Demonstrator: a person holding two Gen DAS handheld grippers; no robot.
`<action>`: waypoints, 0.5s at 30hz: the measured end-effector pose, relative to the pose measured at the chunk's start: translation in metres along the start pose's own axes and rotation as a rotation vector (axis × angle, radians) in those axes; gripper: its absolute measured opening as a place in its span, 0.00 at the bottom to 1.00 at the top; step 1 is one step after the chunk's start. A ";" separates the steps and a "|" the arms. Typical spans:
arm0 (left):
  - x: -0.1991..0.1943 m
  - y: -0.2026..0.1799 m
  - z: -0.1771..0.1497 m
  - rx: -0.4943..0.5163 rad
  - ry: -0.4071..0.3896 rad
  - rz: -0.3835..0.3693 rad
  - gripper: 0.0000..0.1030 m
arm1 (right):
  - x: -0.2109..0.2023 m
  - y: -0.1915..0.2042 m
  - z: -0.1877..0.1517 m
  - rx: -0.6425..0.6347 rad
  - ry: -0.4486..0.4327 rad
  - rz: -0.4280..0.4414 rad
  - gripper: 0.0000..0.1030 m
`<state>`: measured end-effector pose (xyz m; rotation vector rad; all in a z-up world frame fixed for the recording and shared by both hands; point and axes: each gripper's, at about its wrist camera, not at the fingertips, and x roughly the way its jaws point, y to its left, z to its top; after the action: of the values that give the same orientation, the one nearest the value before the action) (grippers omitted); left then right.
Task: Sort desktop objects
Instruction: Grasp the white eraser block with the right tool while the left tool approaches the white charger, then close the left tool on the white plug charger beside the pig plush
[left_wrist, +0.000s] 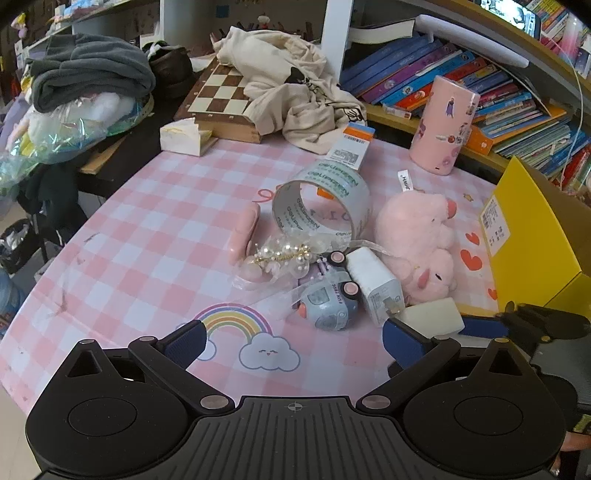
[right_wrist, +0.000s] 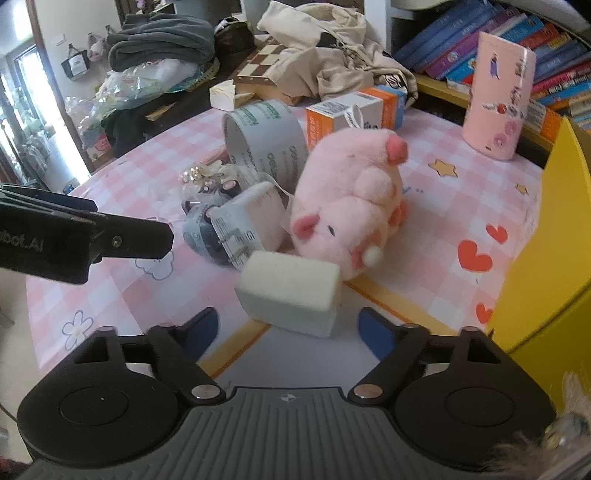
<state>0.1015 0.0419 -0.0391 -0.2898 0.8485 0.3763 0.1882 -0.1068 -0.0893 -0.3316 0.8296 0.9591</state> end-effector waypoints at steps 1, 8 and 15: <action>0.000 0.000 0.000 -0.002 -0.001 0.001 0.99 | 0.001 0.001 0.001 -0.008 -0.006 -0.003 0.73; -0.003 0.005 0.000 -0.007 -0.006 0.012 0.99 | 0.002 0.001 0.001 -0.006 0.004 -0.005 0.53; 0.004 0.005 0.004 -0.006 -0.008 0.008 0.99 | -0.006 -0.004 -0.003 0.016 0.028 0.002 0.48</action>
<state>0.1044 0.0486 -0.0405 -0.2906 0.8406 0.3875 0.1885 -0.1136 -0.0872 -0.3310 0.8634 0.9513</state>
